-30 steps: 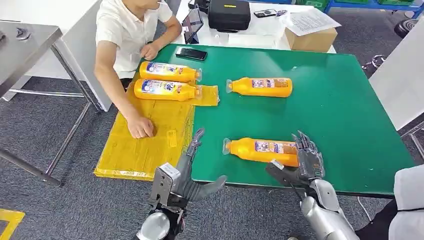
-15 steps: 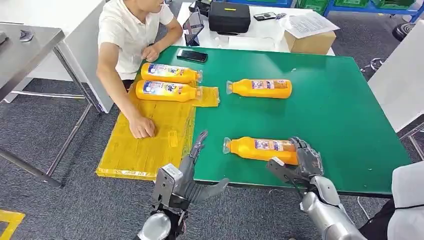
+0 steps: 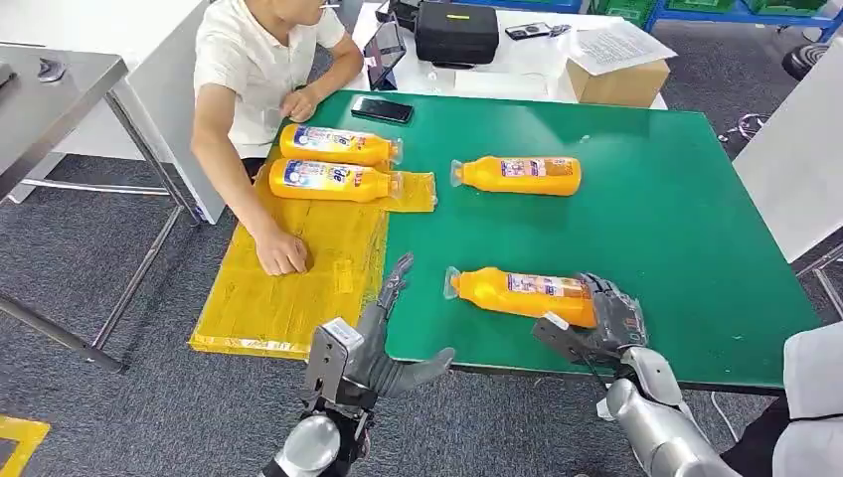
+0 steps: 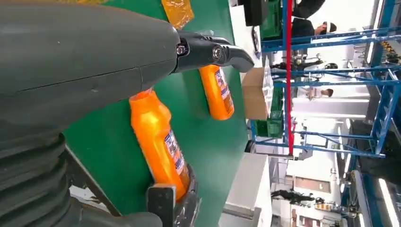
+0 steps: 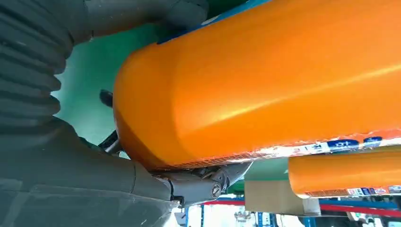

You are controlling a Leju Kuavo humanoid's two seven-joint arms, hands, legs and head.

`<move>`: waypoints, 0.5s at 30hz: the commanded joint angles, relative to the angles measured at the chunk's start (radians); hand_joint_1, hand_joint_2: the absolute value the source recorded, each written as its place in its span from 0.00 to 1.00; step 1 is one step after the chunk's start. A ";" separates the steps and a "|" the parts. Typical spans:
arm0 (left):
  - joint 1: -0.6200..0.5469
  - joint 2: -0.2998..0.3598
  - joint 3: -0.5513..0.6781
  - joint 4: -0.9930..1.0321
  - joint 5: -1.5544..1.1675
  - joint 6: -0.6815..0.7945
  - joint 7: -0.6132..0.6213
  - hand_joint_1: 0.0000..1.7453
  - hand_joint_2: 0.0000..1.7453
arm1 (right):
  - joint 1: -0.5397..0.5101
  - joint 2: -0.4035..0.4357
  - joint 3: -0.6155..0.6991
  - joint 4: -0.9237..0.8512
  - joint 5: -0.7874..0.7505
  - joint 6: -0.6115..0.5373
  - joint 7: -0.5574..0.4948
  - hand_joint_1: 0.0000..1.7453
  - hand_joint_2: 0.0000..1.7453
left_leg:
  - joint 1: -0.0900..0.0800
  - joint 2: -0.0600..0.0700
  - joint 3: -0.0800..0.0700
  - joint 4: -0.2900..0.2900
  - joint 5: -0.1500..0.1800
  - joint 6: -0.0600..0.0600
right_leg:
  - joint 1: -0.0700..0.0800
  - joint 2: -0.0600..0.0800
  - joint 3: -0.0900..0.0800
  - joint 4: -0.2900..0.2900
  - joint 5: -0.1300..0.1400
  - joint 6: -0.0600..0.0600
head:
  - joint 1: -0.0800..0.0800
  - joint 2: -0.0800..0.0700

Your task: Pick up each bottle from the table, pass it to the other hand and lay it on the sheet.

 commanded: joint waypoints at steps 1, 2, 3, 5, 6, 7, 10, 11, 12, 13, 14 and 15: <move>-0.008 0.005 0.029 0.021 -0.007 0.059 -0.081 0.00 1.00 | 0.096 0.072 -0.095 -0.019 -0.208 0.061 -0.194 1.00 1.00 | 0.002 -0.004 -0.001 -0.001 0.001 -0.003 | 0.002 -0.003 -0.001 -0.002 0.000 -0.003 | 0.000 0.000; 0.024 -0.001 0.071 -0.005 0.067 0.055 -0.083 0.00 1.00 | 0.122 0.108 -0.150 -0.095 -0.323 0.111 -0.255 1.00 1.00 | 0.002 -0.002 0.000 -0.002 0.000 -0.003 | 0.002 -0.001 -0.001 -0.002 0.000 -0.002 | 0.000 0.000; 0.050 0.002 0.101 -0.028 0.137 0.036 -0.085 0.00 1.00 | 0.143 0.126 -0.161 -0.154 -0.365 0.133 -0.262 1.00 1.00 | 0.002 0.000 -0.001 -0.002 -0.001 -0.004 | 0.002 0.001 -0.001 -0.002 0.001 -0.003 | 0.000 0.000; 0.132 0.027 0.154 -0.128 0.154 0.079 -0.187 0.00 1.00 | 0.233 0.161 -0.183 -0.356 -0.467 0.153 -0.248 1.00 1.00 | 0.002 0.002 -0.001 -0.003 -0.001 -0.003 | 0.002 0.003 0.007 -0.003 0.000 -0.003 | 0.000 0.000; 0.166 0.041 0.165 -0.169 0.157 0.083 -0.186 0.00 1.00 | 0.276 0.172 -0.190 -0.446 -0.504 0.161 -0.235 1.00 1.00 | 0.002 0.003 -0.001 -0.002 -0.001 -0.003 | 0.002 0.004 0.008 -0.001 0.000 -0.002 | 0.001 0.000; 0.194 0.055 0.172 -0.203 0.161 0.081 -0.183 0.00 1.00 | 0.307 0.171 -0.180 -0.509 -0.510 0.167 -0.214 1.00 1.00 | 0.002 0.004 -0.001 -0.002 -0.002 -0.004 | 0.002 0.005 0.008 -0.001 0.000 -0.003 | 0.000 0.000; 0.245 0.080 0.176 -0.235 0.132 0.096 -0.207 0.00 1.00 | 0.381 0.196 -0.205 -0.657 -0.608 0.215 -0.212 1.00 1.00 | 0.002 0.005 -0.003 -0.001 -0.003 -0.005 | 0.002 0.004 0.004 0.001 -0.002 -0.003 | -0.001 0.000; 0.247 0.082 0.175 -0.234 0.130 0.097 -0.209 0.00 1.00 | 0.386 0.197 -0.204 -0.669 -0.609 0.216 -0.211 1.00 1.00 | 0.002 0.002 -0.006 -0.001 -0.002 -0.004 | 0.002 0.001 0.003 0.001 -0.001 -0.002 | -0.001 0.000; 0.248 0.082 0.176 -0.218 0.119 0.107 -0.210 0.00 1.00 | 0.396 0.210 -0.211 -0.699 -0.638 0.227 -0.216 1.00 1.00 | 0.002 0.002 -0.006 -0.001 -0.003 -0.005 | 0.002 0.001 0.002 0.001 -0.002 -0.003 | -0.001 0.000; 0.248 0.075 0.187 -0.202 0.136 0.110 -0.197 0.00 1.00 | 0.399 0.223 -0.213 -0.725 -0.664 0.239 -0.221 1.00 1.00 | 0.002 0.001 -0.009 -0.001 -0.002 -0.004 | 0.002 0.001 0.000 0.001 -0.002 -0.002 | 0.000 0.000; 0.245 0.073 0.191 -0.188 0.155 0.101 -0.189 0.00 1.00 | 0.398 0.230 -0.205 -0.740 -0.669 0.242 -0.221 1.00 1.00 | 0.002 0.001 -0.012 -0.001 -0.002 -0.004 | 0.002 0.001 -0.003 0.002 -0.001 -0.002 | 0.000 0.000; 0.254 0.058 0.225 -0.193 0.325 -0.027 -0.132 0.00 1.00 | 0.387 0.249 -0.191 -0.763 -0.696 0.247 -0.229 1.00 1.00 | 0.002 0.002 -0.012 -0.001 -0.003 -0.005 | 0.002 0.003 -0.003 0.002 -0.002 -0.003 | 0.000 0.000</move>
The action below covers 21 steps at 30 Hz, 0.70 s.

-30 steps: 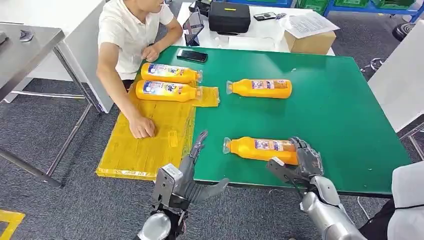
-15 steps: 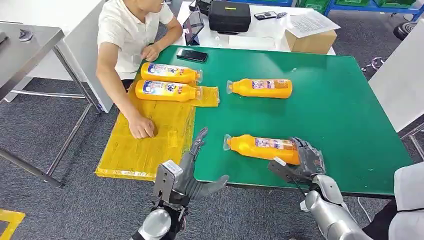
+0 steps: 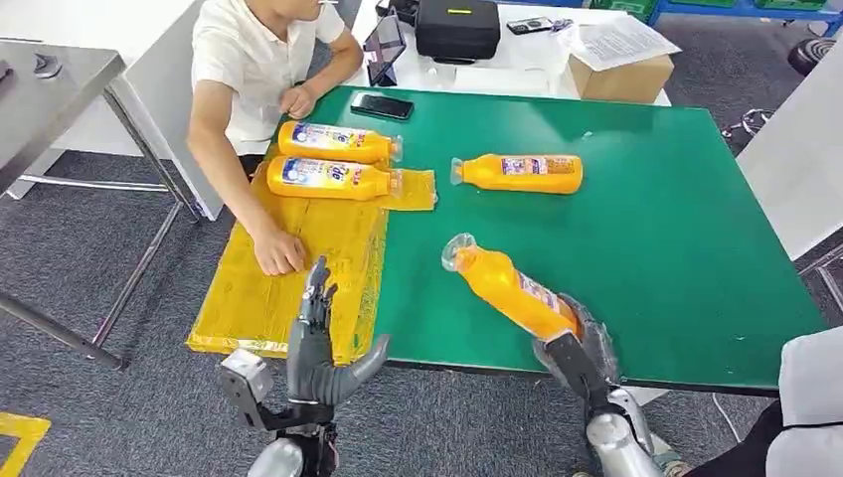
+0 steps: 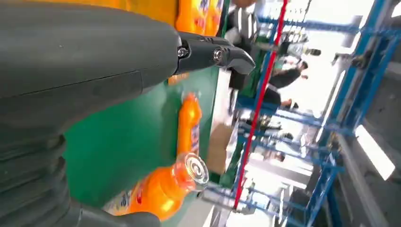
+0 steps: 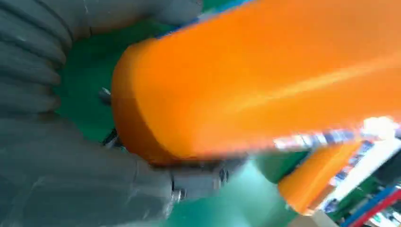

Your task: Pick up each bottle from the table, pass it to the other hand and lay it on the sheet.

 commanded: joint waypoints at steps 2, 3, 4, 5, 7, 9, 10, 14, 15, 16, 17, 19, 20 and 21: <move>0.071 0.045 0.086 -0.041 0.187 -0.123 0.066 0.00 1.00 | 0.087 0.127 -0.022 -0.336 -0.116 0.041 0.005 1.00 1.00 | 0.000 0.005 -0.002 0.000 -0.001 -0.001 | 0.000 0.005 -0.003 0.001 0.000 -0.002 | 0.000 0.000; 0.068 0.045 0.083 -0.043 0.182 -0.126 0.059 0.00 1.00 | 0.086 0.133 -0.019 -0.340 -0.127 0.045 0.000 1.00 1.00 | 0.000 0.005 -0.002 0.000 -0.002 -0.002 | 0.000 0.006 -0.003 0.001 0.000 -0.002 | 0.000 0.000; 0.056 0.040 0.078 -0.040 0.192 -0.140 0.067 0.00 1.00 | 0.079 0.140 0.002 -0.344 -0.141 0.051 -0.004 0.97 1.00 | 0.000 0.006 -0.002 0.001 -0.003 -0.002 | 0.000 0.006 -0.004 0.002 -0.001 -0.003 | 0.000 0.000; 0.051 0.039 0.076 -0.038 0.198 -0.145 0.073 0.00 1.00 | 0.076 0.143 0.009 -0.344 -0.139 0.051 -0.004 0.97 1.00 | -0.001 0.003 -0.003 0.000 -0.001 -0.001 | -0.001 0.004 -0.005 0.001 0.000 -0.002 | 0.000 0.000; 0.027 0.040 0.060 -0.006 0.199 -0.157 0.093 0.00 1.00 | 0.069 0.145 0.043 -0.336 -0.168 0.072 0.009 0.97 1.00 | -0.001 0.001 -0.003 0.000 0.000 -0.001 | -0.001 0.001 -0.004 0.000 -0.001 -0.002 | 0.000 0.000; 0.022 0.039 0.057 0.004 0.196 -0.158 0.093 0.00 1.00 | 0.068 0.145 0.049 -0.332 -0.168 0.073 0.008 0.98 1.00 | -0.001 0.000 -0.002 0.000 0.000 -0.002 | -0.001 0.001 -0.003 0.000 -0.001 -0.003 | 0.000 0.000; 0.016 0.044 0.044 0.017 0.246 -0.210 0.146 0.00 1.00 | 0.060 0.137 0.072 -0.316 -0.169 0.088 0.017 1.00 1.00 | -0.001 0.001 -0.002 -0.001 0.000 -0.001 | -0.001 0.002 -0.003 0.000 0.000 -0.002 | 0.000 0.000; -0.017 0.051 -0.021 0.063 0.219 -0.227 0.165 0.00 1.00 | 0.028 0.116 0.188 -0.222 -0.128 0.145 0.070 1.00 1.00 | -0.001 0.000 -0.002 -0.001 0.000 -0.001 | -0.001 0.001 -0.002 -0.001 0.000 -0.001 | 0.000 0.000; -0.025 0.052 -0.030 0.067 0.196 -0.217 0.157 0.00 1.00 | 0.026 0.117 0.198 -0.215 -0.126 0.146 0.069 1.00 1.00 | -0.001 0.001 0.000 -0.001 0.000 -0.001 | -0.001 0.002 -0.001 -0.001 0.000 -0.002 | 0.000 0.000; -0.041 0.047 -0.046 0.081 0.133 -0.175 0.139 0.00 1.00 | 0.026 0.115 0.218 -0.208 -0.115 0.142 0.075 1.00 1.00 | -0.001 0.001 -0.002 -0.001 0.000 -0.001 | -0.001 0.002 -0.002 -0.001 0.000 -0.002 | 0.000 0.000; -0.054 0.037 -0.054 0.086 0.099 -0.157 0.128 0.00 1.00 | 0.028 0.114 0.243 -0.205 -0.094 0.136 0.088 1.00 1.00 | -0.001 0.001 -0.002 -0.001 0.000 -0.001 | -0.001 0.001 -0.002 -0.001 0.000 -0.001 | 0.000 0.000; -0.083 0.027 -0.077 0.121 0.044 -0.138 0.162 0.00 1.00 | 0.023 0.111 0.300 -0.200 -0.065 0.149 0.095 1.00 1.00 | -0.001 -0.001 -0.002 -0.001 0.000 0.000 | -0.001 0.000 -0.003 -0.001 0.000 -0.001 | 0.000 0.000; -0.086 0.023 -0.076 0.126 0.044 -0.138 0.162 0.00 1.00 | 0.021 0.116 0.306 -0.198 -0.061 0.146 0.098 1.00 1.00 | 0.000 -0.001 -0.001 -0.001 0.000 -0.001 | -0.001 0.000 -0.002 -0.001 0.000 -0.002 | 0.000 0.000; -0.090 0.019 -0.076 0.138 0.053 -0.148 0.175 0.00 1.00 | 0.018 0.118 0.316 -0.193 -0.057 0.145 0.100 1.00 1.00 | 0.000 -0.001 0.000 -0.001 0.000 -0.002 | 0.000 0.000 -0.001 -0.001 -0.001 -0.003 | 0.000 0.000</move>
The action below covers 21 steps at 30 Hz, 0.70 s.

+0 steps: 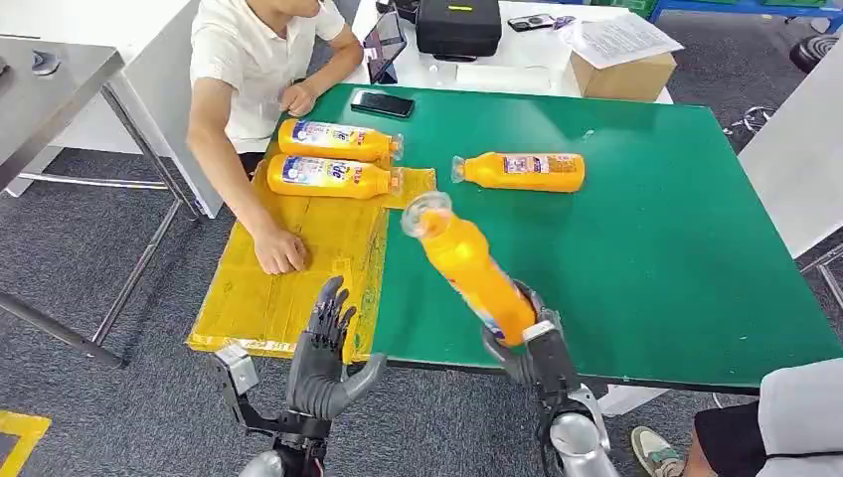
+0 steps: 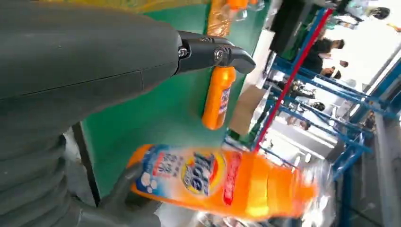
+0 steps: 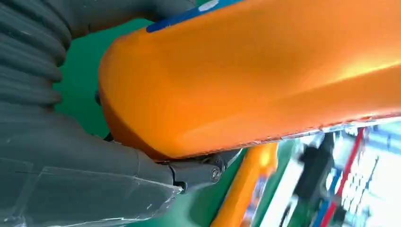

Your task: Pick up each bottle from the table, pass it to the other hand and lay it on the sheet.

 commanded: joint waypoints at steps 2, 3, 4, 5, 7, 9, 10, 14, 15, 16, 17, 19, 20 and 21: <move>-0.112 0.001 -0.085 0.164 -0.083 0.026 0.056 0.00 1.00 | -0.070 -0.004 0.206 0.118 0.051 0.009 0.028 1.00 1.00 | 0.001 0.001 0.004 -0.002 -0.001 -0.002 | 0.001 0.002 0.003 -0.001 0.000 -0.002 | 0.000 0.000; -0.120 -0.002 -0.084 0.181 -0.069 0.011 0.062 0.00 1.00 | -0.084 0.001 0.220 0.142 0.050 0.014 0.028 1.00 1.00 | 0.001 0.002 0.003 -0.001 -0.001 -0.002 | 0.001 0.003 0.003 -0.001 0.000 -0.002 | 0.000 0.000; -0.127 -0.006 -0.083 0.188 -0.054 0.000 0.068 0.00 1.00 | -0.095 0.001 0.239 0.157 0.070 0.005 0.032 1.00 1.00 | 0.000 0.002 0.003 -0.001 0.000 -0.001 | 0.000 0.002 0.002 -0.001 0.000 -0.001 | 0.000 0.000; -0.135 -0.009 -0.085 0.194 -0.047 -0.005 0.071 0.00 1.00 | -0.103 0.003 0.256 0.169 0.087 -0.002 0.028 1.00 1.00 | 0.001 0.002 0.004 -0.002 -0.001 -0.002 | 0.001 0.003 0.004 -0.002 0.000 -0.002 | 0.000 0.000; -0.141 -0.011 -0.085 0.196 -0.045 -0.006 0.071 0.00 1.00 | -0.104 0.008 0.260 0.173 0.089 -0.007 0.029 1.00 1.00 | 0.000 0.001 0.002 -0.001 0.000 -0.001 | 0.000 0.001 0.001 -0.001 0.000 -0.001 | 0.000 0.000; -0.141 -0.011 -0.085 0.196 -0.045 -0.006 0.071 0.00 1.00 | -0.104 0.008 0.260 0.173 0.089 -0.007 0.029 1.00 1.00 | 0.000 0.001 0.002 -0.001 0.000 -0.002 | 0.000 0.001 0.002 -0.001 0.000 -0.002 | 0.000 0.000; -0.141 -0.011 -0.085 0.196 -0.045 -0.006 0.071 0.00 1.00 | -0.104 0.008 0.260 0.173 0.089 -0.007 0.029 1.00 1.00 | 0.000 0.001 0.002 -0.001 0.000 -0.001 | 0.000 0.001 0.002 -0.001 0.000 -0.002 | 0.000 0.000; -0.152 -0.017 -0.079 0.205 -0.034 0.004 0.075 0.00 1.00 | -0.109 0.005 0.282 0.181 0.097 -0.006 0.020 1.00 1.00 | 0.001 0.001 0.002 -0.001 -0.001 -0.002 | 0.001 0.001 0.002 -0.001 0.000 -0.002 | 0.000 0.000; -0.155 -0.018 -0.078 0.206 -0.033 0.005 0.075 0.00 1.00 | -0.108 0.007 0.284 0.181 0.098 -0.008 0.020 1.00 1.00 | 0.000 0.001 0.003 -0.001 -0.001 -0.002 | 0.000 0.001 0.003 -0.001 -0.001 -0.002 | 0.000 0.000; -0.158 -0.033 -0.059 0.215 0.007 0.009 0.086 0.00 1.00 | -0.111 0.007 0.308 0.186 0.107 -0.013 0.012 1.00 1.00 | 0.001 0.001 0.002 -0.001 -0.001 -0.002 | 0.000 0.001 0.002 -0.001 0.000 -0.002 | 0.000 0.000; -0.154 -0.041 -0.049 0.209 0.048 -0.005 0.107 0.00 1.00 | -0.110 0.007 0.321 0.184 0.113 -0.015 0.008 1.00 1.00 | 0.001 0.001 0.001 -0.001 0.000 -0.001 | 0.001 0.001 0.001 -0.001 0.000 -0.001 | 0.000 0.000; -0.154 -0.041 -0.031 0.199 0.142 -0.032 0.145 0.00 1.00 | -0.120 0.008 0.363 0.193 0.141 -0.049 -0.008 1.00 1.00 | 0.001 0.001 0.002 -0.001 -0.001 -0.002 | 0.001 0.002 0.001 -0.001 0.000 -0.002 | 0.000 0.000; -0.158 -0.039 -0.028 0.195 0.188 -0.048 0.165 0.00 1.00 | -0.130 0.010 0.384 0.204 0.147 -0.062 -0.017 1.00 1.00 | 0.001 0.002 0.001 -0.001 -0.001 -0.001 | 0.001 0.002 0.001 0.000 0.000 -0.001 | 0.000 0.000; -0.162 -0.036 -0.026 0.192 0.210 -0.056 0.172 0.00 1.00 | -0.135 0.013 0.392 0.208 0.139 -0.063 -0.023 1.00 1.00 | 0.001 0.002 0.002 0.000 -0.001 -0.002 | 0.001 0.002 0.001 0.000 0.000 -0.002 | 0.000 0.000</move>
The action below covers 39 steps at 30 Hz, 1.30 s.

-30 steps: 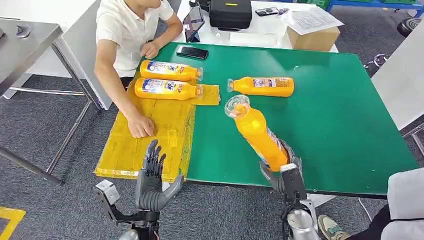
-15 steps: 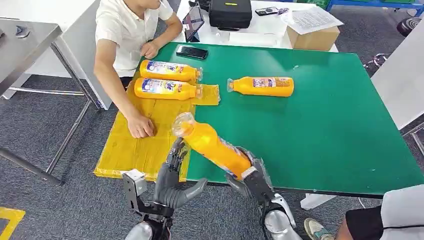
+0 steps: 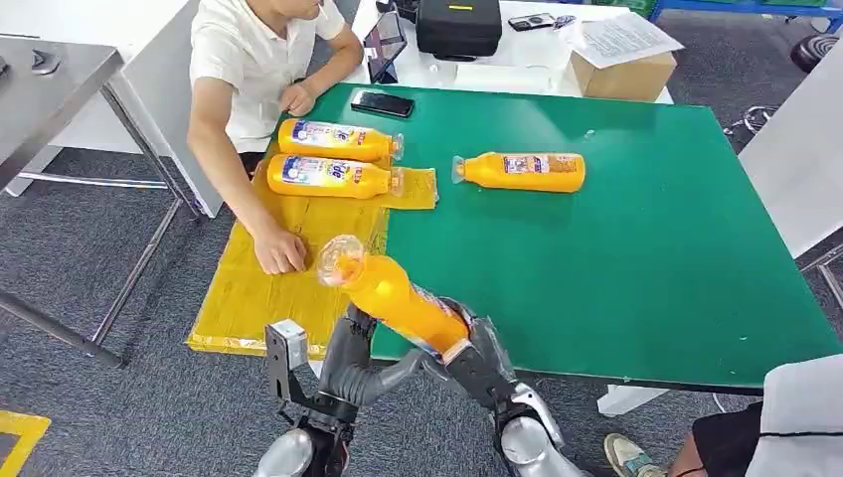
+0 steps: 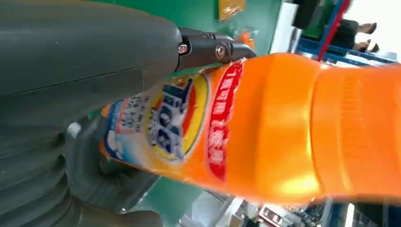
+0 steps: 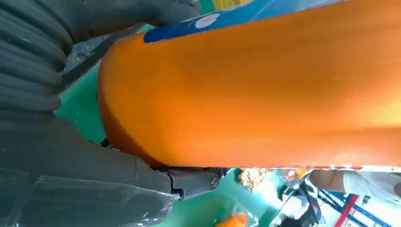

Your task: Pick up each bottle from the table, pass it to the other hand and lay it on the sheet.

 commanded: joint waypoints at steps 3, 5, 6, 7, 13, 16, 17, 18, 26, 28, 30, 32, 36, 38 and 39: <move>-0.074 -0.016 0.056 0.042 0.263 -0.027 0.065 0.00 1.00 | -0.089 0.013 0.188 0.131 0.016 -0.038 -0.039 1.00 1.00 | 0.001 0.001 0.002 0.000 -0.001 -0.002 | 0.001 0.001 0.001 0.000 0.000 -0.002 | 0.000 0.000; -0.081 -0.020 0.060 0.009 0.256 -0.009 0.030 0.00 1.00 | -0.097 0.016 0.210 0.162 0.010 -0.034 -0.027 1.00 1.00 | 0.001 0.001 0.002 0.000 -0.001 -0.002 | 0.001 0.002 0.002 0.000 0.000 -0.002 | 0.000 0.000; -0.083 -0.020 0.060 -0.004 0.243 0.007 0.018 0.00 1.00 | -0.099 0.018 0.218 0.173 0.011 -0.036 -0.026 1.00 1.00 | 0.001 0.002 0.001 0.000 -0.001 -0.002 | 0.001 0.002 0.001 0.000 0.000 -0.002 | 0.000 0.000; -0.089 -0.021 0.058 -0.011 0.228 0.031 0.012 0.00 1.00 | -0.100 0.019 0.231 0.182 0.018 -0.041 -0.030 1.00 1.00 | 0.001 0.001 0.003 0.000 -0.001 -0.002 | 0.001 0.001 0.002 0.000 -0.001 -0.002 | 0.000 0.000; -0.085 -0.027 0.089 -0.036 0.243 0.024 -0.015 1.00 1.00 | -0.101 0.029 0.250 0.201 -0.010 -0.024 -0.038 1.00 1.00 | 0.002 -0.001 0.002 0.000 0.000 -0.003 | 0.002 -0.001 0.002 0.000 -0.001 -0.002 | 0.000 0.000; -0.071 -0.031 0.100 -0.068 0.208 0.047 -0.059 1.00 1.00 | -0.085 0.035 0.244 0.211 -0.033 -0.017 -0.036 0.30 1.00 | 0.002 -0.001 0.002 0.000 -0.001 -0.002 | 0.001 -0.001 0.002 0.000 -0.001 -0.002 | 0.000 0.000; -0.067 -0.032 0.104 -0.087 0.173 0.074 -0.092 1.00 1.00 | -0.072 0.038 0.243 0.208 -0.041 -0.007 -0.034 0.02 1.00 | 0.001 -0.001 0.002 0.000 0.000 -0.002 | 0.001 -0.001 0.001 0.000 -0.001 -0.002 | 0.000 0.000; -0.066 -0.032 0.105 -0.099 0.157 0.085 -0.101 1.00 1.00 | -0.064 0.038 0.245 0.202 -0.044 -0.004 -0.034 0.00 1.00 | 0.002 -0.002 0.003 0.000 -0.001 -0.003 | 0.002 -0.002 0.003 0.000 -0.002 -0.003 | 0.000 0.000; -0.046 -0.023 0.123 -0.116 0.089 0.140 -0.120 1.00 1.00 | -0.011 0.039 0.226 0.175 -0.057 -0.039 -0.036 0.00 1.00 | 0.001 -0.002 0.001 0.000 0.000 -0.002 | 0.001 -0.001 0.001 -0.001 -0.001 -0.002 | 0.001 0.000; -0.037 -0.016 0.130 -0.115 0.083 0.142 -0.122 1.00 1.00 | 0.008 0.035 0.217 0.153 -0.059 -0.053 -0.053 0.00 1.00 | 0.001 -0.001 0.002 -0.001 -0.001 -0.002 | 0.001 -0.001 0.001 -0.001 -0.001 -0.002 | 0.001 0.000; -0.059 0.033 0.094 -0.062 -0.108 0.262 -0.157 1.00 1.00 | 0.061 0.037 0.185 0.091 -0.089 -0.087 -0.105 0.00 1.00 | 0.001 0.000 0.002 -0.001 -0.001 -0.002 | 0.000 0.000 0.001 0.000 -0.001 -0.002 | 0.000 0.000; -0.068 0.044 0.130 0.013 -0.237 0.336 -0.181 1.00 1.00 | 0.121 0.033 0.157 0.019 -0.100 -0.189 -0.134 0.00 1.00 | 0.000 -0.002 0.001 -0.002 0.000 -0.002 | 0.000 -0.002 0.001 -0.001 -0.001 -0.002 | 0.000 0.000; -0.074 0.066 0.227 0.090 -0.456 0.418 -0.193 1.00 1.00 | 0.181 0.032 0.099 -0.068 -0.138 -0.362 -0.189 0.00 1.00 | 0.001 -0.002 0.004 -0.003 0.000 -0.003 | 0.001 -0.001 0.003 -0.002 -0.002 -0.003 | 0.000 0.000; -0.079 0.086 0.239 0.115 -0.617 0.473 -0.148 1.00 1.00 | 0.221 0.032 0.076 -0.250 -0.273 -0.424 -0.217 0.00 1.00 | 0.000 0.000 0.000 -0.002 0.000 -0.002 | 0.000 0.000 -0.001 0.000 -0.001 -0.002 | 0.000 0.000; -0.075 0.104 0.249 0.123 -0.733 0.502 -0.125 1.00 1.00 | 0.235 0.025 0.073 -0.327 -0.284 -0.457 -0.217 0.00 1.00 | 0.000 0.000 0.001 -0.001 0.000 -0.003 | 0.000 0.000 -0.001 0.000 -0.001 -0.002 | 0.000 0.000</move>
